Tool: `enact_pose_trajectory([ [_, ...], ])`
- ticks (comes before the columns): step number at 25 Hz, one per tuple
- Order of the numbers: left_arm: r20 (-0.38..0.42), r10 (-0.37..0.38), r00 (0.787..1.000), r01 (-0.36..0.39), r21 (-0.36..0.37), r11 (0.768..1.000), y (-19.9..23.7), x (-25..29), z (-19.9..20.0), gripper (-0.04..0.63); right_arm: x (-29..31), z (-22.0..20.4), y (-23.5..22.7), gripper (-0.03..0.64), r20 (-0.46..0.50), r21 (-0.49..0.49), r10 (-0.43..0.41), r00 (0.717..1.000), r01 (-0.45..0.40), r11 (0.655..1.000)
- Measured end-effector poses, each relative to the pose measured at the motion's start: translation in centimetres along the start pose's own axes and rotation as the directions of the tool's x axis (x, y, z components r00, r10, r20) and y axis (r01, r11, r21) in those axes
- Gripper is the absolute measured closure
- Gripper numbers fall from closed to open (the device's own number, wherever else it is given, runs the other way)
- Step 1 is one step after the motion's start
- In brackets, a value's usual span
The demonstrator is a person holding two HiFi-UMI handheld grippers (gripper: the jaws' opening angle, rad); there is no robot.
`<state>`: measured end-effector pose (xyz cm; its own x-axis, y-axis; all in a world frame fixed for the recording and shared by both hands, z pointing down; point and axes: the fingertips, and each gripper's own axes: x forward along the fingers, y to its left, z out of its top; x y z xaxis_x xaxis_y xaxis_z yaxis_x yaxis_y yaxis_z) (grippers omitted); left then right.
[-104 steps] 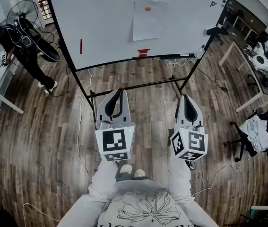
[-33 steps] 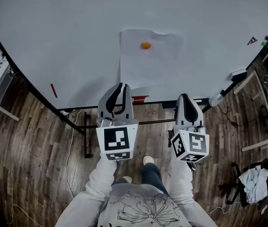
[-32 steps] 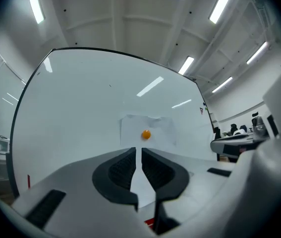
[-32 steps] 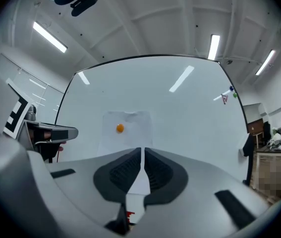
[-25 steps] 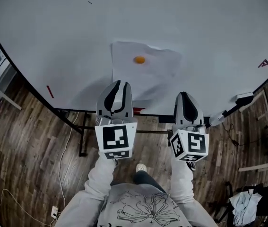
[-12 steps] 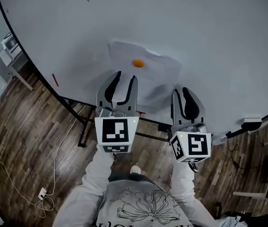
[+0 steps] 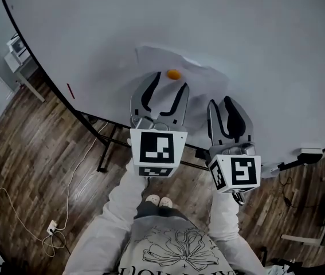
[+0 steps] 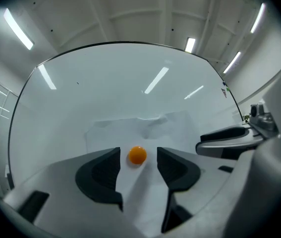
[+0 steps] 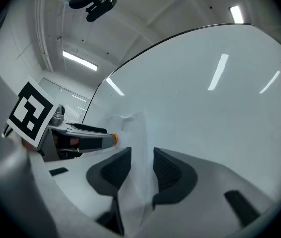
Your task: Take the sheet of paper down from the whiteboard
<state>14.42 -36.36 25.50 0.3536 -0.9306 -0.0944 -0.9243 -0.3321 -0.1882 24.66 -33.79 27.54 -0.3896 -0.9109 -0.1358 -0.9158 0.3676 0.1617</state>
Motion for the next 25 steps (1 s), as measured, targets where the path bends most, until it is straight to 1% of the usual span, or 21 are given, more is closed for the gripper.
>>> enact_pose_trajectory([
  [3,-0.007,-0.015,1.000,0.015,-0.006,1.000,-0.1,0.4,-0.2,0.380,0.4,0.2,0.1,0.488,0.001,0.005,0.001,1.000,-0.001,1.000],
  [8,-0.025,-0.017,1.000,0.016,-0.010,1.000,-0.2,1.0,-0.7,0.380,1.0,0.2,0.2,0.491,-0.001,0.026,0.008,1.000,-0.008,1.000],
  [13,-0.024,-0.020,1.000,0.020,-0.006,1.000,-0.4,1.6,-0.5,0.382,1.4,-0.3,0.4,0.514,-0.012,0.037,-0.002,1.000,0.002,0.999],
  [15,-0.023,-0.002,1.000,0.001,-0.009,1.000,-0.1,1.7,-0.4,0.399,1.5,-0.3,0.2,0.528,-0.016,0.042,-0.016,1.000,0.016,0.999],
  [17,-0.019,0.017,1.000,-0.017,-0.013,1.000,0.4,1.7,-0.4,0.460,1.6,-0.4,0.1,0.551,-0.026,0.048,-0.032,0.999,0.033,0.998],
  [22,-0.013,0.014,1.000,-0.014,-0.006,1.000,0.6,1.8,-0.4,0.462,1.6,-0.4,-0.6,0.608,-0.033,0.061,-0.066,0.997,0.068,0.996],
  [25,-0.013,0.008,1.000,-0.008,-0.010,1.000,0.6,1.8,-0.5,0.476,1.6,-0.5,-0.6,0.614,-0.033,0.073,-0.069,0.997,0.071,0.995],
])
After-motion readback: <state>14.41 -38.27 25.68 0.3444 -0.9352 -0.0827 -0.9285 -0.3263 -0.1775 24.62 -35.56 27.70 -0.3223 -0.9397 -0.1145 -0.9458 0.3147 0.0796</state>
